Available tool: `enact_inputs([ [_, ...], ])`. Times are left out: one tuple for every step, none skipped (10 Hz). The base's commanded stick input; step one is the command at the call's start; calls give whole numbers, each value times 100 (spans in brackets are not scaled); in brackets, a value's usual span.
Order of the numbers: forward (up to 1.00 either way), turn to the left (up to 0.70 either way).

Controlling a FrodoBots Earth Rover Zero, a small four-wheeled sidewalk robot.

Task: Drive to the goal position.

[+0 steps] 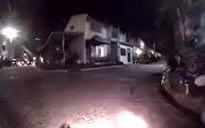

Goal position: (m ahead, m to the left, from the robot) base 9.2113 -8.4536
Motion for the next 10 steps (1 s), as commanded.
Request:
enact_inputs([
  [70,-16],
  [70,0],
  [70,0],
  [70,0],
  [70,0],
  [70,0],
  [70,0],
  [70,0],
  [70,0],
  [70,0],
])
